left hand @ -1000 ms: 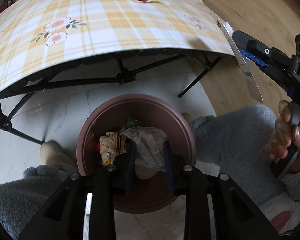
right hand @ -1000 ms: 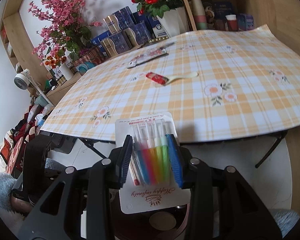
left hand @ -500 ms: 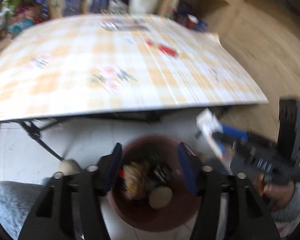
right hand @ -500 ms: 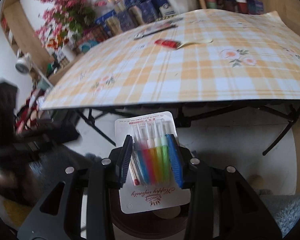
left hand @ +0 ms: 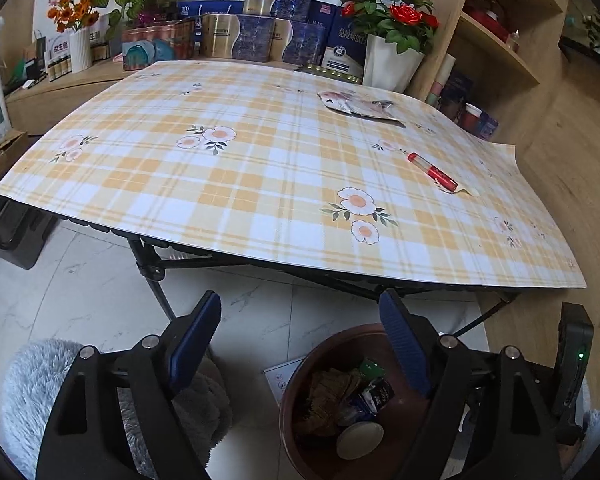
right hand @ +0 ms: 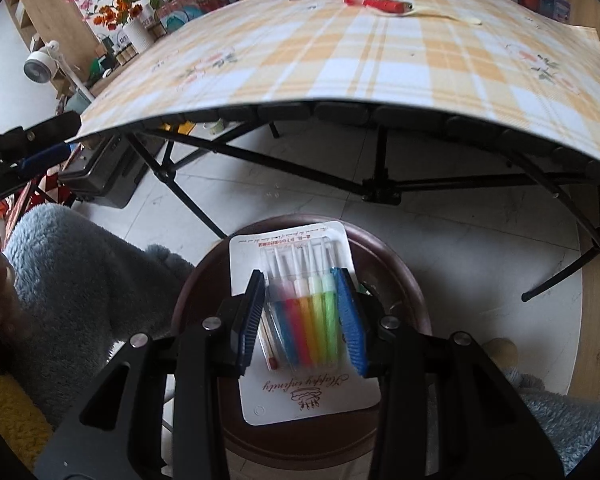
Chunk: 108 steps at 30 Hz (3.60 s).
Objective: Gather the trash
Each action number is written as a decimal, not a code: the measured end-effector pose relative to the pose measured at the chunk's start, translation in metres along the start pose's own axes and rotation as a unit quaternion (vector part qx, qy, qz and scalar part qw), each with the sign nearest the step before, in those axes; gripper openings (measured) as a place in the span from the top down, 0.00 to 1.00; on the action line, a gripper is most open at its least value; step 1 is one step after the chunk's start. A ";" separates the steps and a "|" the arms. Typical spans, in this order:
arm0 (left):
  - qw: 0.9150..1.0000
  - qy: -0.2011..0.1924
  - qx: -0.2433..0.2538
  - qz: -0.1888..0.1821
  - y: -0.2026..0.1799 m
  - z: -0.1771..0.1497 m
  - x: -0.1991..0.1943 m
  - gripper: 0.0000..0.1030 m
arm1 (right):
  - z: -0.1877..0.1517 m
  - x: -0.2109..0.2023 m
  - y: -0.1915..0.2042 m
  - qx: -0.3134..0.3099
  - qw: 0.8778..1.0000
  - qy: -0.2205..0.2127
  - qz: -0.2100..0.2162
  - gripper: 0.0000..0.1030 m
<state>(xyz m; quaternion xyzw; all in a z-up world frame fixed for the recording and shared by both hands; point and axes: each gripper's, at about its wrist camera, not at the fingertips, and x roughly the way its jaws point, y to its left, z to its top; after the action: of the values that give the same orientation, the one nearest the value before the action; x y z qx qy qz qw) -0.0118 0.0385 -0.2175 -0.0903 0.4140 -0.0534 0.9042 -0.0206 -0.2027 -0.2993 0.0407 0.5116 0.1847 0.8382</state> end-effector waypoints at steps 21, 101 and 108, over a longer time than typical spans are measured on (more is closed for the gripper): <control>1.000 -0.005 0.006 0.009 -0.001 -0.002 0.000 0.21 | 0.001 -0.003 -0.007 0.017 0.999 -0.007 -0.035 0.07; 0.989 0.121 0.029 -0.075 -0.035 0.153 0.138 0.90 | 0.222 0.021 -0.047 -0.260 0.965 0.029 -0.025 0.65; 0.988 0.131 0.024 -0.073 -0.020 0.140 0.137 0.90 | 0.233 0.030 -0.040 -0.265 0.963 0.043 0.003 0.78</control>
<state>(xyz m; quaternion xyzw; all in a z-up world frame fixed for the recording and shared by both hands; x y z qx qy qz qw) 0.1833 0.0124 -0.2254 -0.0913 0.5197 -0.1408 0.8377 0.2054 -0.2015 -0.2246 -0.1898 0.4796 0.3175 0.7957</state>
